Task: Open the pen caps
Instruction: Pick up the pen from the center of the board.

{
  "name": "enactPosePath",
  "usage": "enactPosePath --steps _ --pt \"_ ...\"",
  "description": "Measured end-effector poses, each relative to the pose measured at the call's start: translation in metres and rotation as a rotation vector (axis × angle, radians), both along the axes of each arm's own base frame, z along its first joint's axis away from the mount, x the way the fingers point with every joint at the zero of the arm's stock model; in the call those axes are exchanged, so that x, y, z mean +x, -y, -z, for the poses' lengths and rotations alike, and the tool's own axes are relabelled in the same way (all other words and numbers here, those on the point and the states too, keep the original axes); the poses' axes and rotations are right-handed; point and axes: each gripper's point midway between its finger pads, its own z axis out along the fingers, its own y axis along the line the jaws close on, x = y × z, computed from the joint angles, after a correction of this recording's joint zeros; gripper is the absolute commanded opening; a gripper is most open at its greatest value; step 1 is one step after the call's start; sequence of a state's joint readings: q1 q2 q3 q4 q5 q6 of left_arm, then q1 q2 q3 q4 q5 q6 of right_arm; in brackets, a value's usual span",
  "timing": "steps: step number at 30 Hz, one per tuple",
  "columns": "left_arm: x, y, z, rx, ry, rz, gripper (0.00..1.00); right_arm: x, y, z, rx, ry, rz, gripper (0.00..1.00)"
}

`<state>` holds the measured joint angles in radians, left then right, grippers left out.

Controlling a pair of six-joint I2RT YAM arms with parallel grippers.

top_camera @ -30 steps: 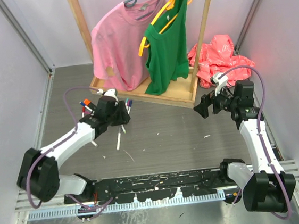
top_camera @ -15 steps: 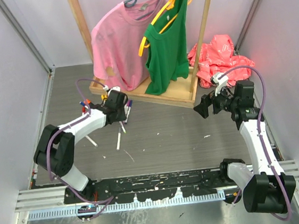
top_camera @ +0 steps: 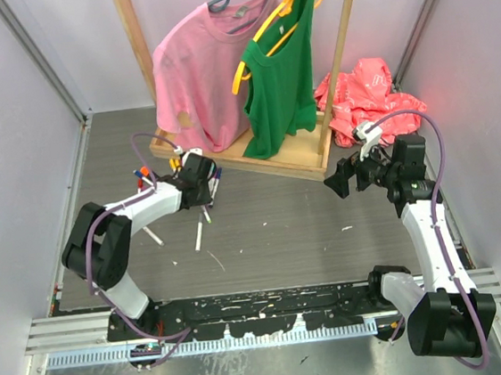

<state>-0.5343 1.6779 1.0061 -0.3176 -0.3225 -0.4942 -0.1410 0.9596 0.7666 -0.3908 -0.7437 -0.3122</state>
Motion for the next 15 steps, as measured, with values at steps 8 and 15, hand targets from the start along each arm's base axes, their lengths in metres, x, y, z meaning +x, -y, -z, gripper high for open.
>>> enactPosePath --steps 8,15 --pt "0.000 -0.001 0.010 0.006 -0.013 -0.017 0.26 0.000 0.000 0.000 0.001 0.000 -0.001 1.00" --pt "-0.001 -0.003 0.019 0.018 -0.030 -0.023 0.25 0.000 0.000 0.000 0.001 0.000 -0.001 1.00"
